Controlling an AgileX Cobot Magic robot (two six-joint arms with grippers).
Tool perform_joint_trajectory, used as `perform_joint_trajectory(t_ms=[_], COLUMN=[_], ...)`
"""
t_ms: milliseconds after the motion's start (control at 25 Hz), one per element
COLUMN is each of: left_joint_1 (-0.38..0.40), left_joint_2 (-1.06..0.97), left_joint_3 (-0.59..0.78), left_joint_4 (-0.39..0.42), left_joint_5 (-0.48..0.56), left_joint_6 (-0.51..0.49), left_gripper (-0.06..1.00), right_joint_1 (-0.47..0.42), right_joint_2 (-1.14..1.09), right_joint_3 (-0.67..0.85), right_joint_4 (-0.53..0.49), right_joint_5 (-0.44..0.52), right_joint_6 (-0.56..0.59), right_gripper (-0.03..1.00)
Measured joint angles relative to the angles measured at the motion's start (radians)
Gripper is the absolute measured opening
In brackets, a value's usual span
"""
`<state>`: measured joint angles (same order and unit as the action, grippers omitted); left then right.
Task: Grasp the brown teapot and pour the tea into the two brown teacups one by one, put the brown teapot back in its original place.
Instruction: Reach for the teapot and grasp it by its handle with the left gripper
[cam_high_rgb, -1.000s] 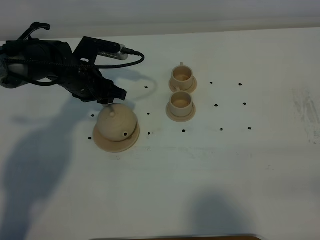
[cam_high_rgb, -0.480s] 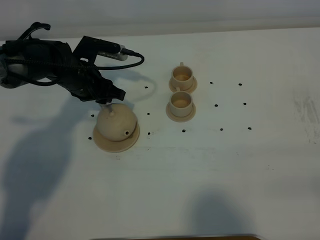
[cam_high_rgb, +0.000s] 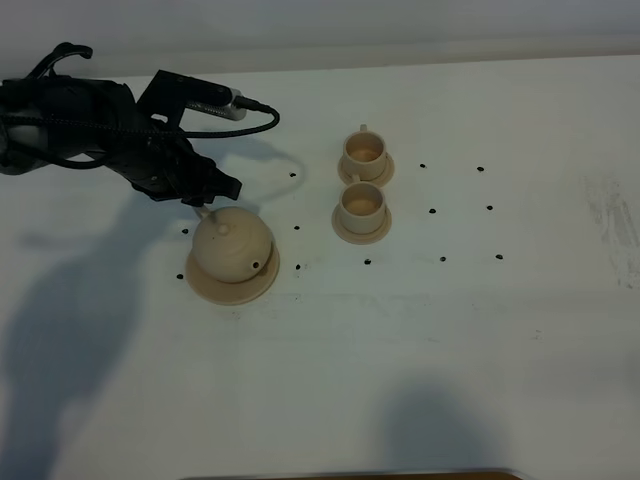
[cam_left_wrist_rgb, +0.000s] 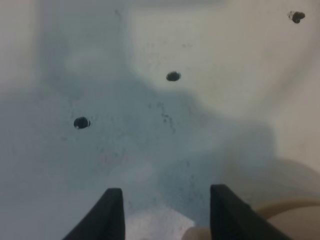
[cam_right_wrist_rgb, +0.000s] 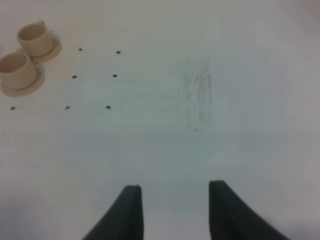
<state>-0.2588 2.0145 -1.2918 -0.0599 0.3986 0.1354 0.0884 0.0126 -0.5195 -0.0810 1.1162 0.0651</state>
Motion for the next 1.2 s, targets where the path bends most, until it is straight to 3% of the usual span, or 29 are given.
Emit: perform_joint_trajectory(t_ms=[320,1200], left_joint_1=[0.0,0.021], left_joint_2=[-0.01,-0.05], left_joint_3=[0.0,0.0], left_joint_4=[0.0,0.026], left_joint_5=[0.062,0.064], left_joint_6=[0.0,-0.002], left_gripper=[0.46,0.46], right_joint_1=[0.0,0.0], right_joint_2=[0.0,0.0], right_joint_3=[0.0,0.0], right_joint_4=[0.0,0.0], right_joint_5=[0.0,0.0], right_joint_6=[0.0,0.0], right_gripper=[0.31,0.31])
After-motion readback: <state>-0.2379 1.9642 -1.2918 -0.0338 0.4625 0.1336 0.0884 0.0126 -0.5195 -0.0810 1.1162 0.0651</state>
